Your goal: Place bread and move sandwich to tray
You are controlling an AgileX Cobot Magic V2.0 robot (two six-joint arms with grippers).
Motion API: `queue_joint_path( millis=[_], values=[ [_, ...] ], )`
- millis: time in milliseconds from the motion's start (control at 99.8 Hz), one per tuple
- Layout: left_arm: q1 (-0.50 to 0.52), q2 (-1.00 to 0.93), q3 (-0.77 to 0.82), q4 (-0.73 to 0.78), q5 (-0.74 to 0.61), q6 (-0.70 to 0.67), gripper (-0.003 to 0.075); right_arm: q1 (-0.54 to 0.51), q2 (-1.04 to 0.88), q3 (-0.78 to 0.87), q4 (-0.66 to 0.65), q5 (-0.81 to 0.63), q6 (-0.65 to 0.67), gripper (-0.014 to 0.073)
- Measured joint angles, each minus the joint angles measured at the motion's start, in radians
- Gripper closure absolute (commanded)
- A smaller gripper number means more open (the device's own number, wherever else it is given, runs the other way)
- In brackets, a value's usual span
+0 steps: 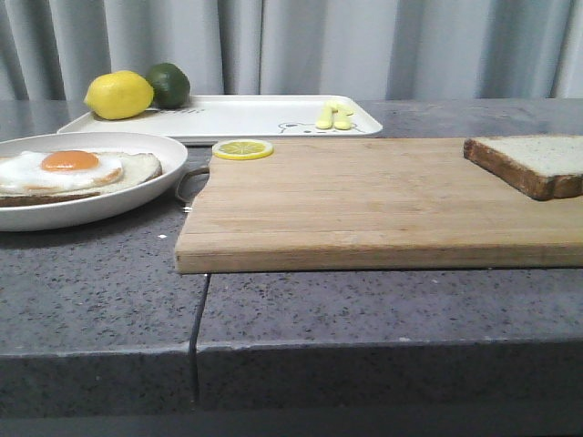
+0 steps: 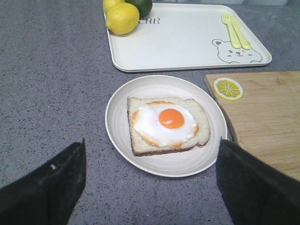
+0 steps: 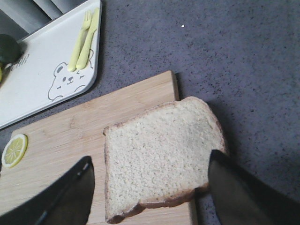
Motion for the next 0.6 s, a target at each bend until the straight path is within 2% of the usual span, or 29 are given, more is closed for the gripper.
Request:
queue_joint_path(
  millis=[601],
  values=[
    [0.000, 0.000, 0.000, 0.000, 0.000, 0.000, 0.0185, -0.002, 0.184, 0.074, 0.142, -0.114, -0.099, 0.0076]
  ],
)
